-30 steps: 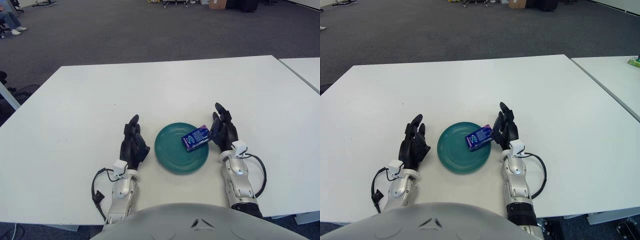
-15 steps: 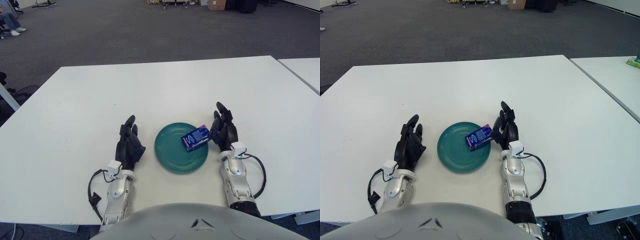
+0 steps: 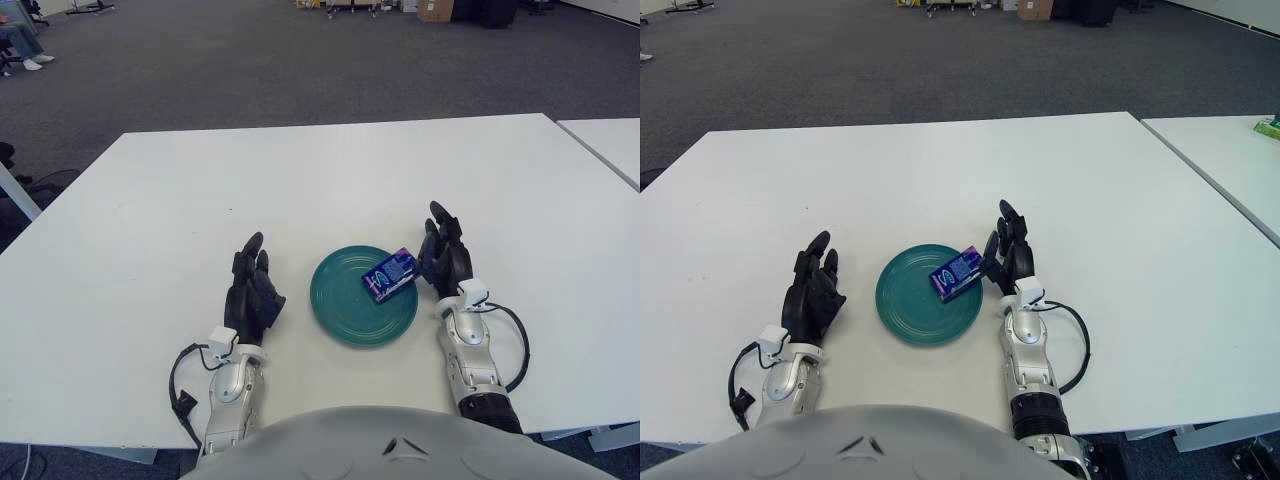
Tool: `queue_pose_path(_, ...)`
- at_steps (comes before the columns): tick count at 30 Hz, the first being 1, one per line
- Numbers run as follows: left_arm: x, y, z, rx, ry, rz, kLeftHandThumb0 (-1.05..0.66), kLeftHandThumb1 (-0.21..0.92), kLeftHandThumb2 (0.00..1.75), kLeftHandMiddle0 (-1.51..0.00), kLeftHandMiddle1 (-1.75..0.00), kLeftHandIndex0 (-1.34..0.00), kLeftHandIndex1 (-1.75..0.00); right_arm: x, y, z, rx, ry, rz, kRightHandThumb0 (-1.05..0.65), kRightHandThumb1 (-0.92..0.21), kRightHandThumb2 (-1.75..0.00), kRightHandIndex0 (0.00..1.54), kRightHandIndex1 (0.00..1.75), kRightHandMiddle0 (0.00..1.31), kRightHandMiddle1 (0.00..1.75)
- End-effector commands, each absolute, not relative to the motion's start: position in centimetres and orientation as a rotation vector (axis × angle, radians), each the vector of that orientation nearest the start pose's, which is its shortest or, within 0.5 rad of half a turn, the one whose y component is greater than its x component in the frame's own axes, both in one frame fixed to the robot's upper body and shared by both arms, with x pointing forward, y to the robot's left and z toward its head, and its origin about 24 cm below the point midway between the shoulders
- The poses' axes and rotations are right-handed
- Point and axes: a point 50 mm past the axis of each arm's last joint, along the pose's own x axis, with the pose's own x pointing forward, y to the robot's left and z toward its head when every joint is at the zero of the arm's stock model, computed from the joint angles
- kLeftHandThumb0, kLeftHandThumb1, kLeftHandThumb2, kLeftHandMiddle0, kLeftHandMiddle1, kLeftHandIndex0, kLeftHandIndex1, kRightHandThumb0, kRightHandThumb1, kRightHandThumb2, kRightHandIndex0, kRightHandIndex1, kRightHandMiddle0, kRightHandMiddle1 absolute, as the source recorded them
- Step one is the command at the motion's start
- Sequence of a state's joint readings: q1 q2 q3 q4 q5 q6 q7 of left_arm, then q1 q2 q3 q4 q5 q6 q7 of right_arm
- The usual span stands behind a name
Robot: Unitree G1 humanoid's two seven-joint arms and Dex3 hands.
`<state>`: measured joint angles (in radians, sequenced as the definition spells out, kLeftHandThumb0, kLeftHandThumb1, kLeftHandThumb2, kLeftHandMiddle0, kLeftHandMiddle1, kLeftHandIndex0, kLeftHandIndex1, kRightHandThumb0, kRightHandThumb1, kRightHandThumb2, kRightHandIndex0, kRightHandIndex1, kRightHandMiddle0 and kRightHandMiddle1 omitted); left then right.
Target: Put the gum into the plate.
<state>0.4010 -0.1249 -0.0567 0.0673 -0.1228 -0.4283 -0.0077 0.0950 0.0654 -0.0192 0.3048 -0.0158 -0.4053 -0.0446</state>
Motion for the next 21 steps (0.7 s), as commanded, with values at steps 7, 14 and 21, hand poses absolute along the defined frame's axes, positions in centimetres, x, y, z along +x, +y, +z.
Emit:
queue_pose_path(7,15.5,13.7,-2.5,-0.210,0.082,0.181,-0.87,0.92,1.06,-0.19,0.00,0.00,-0.52,18.3,-15.5,-4.5,0.009,0.245,-0.075,-0.76,-0.92,-1.00,0.15,0.00,0.00,0.34)
queue_pose_path(14,15.1,13.3,-2.7,-0.204,0.074,0.166,-0.89,0.92,1.06,-0.18,0.00,0.00,-0.51,18.1,-15.7,-3.8,-0.021,0.276,-0.046,-0.74,-0.92,-0.99,0.13,0.00,0.00,0.30)
queue_pose_path(21,14.7,13.2,-2.7,-0.173,0.075,0.153,-0.89,0.92,1.08,-0.18,0.00,0.00,-0.51,17.6,-15.7,-3.5,-0.050,0.299,-0.035,-0.70,-0.92,-0.98,0.14,0.00,0.00,0.32)
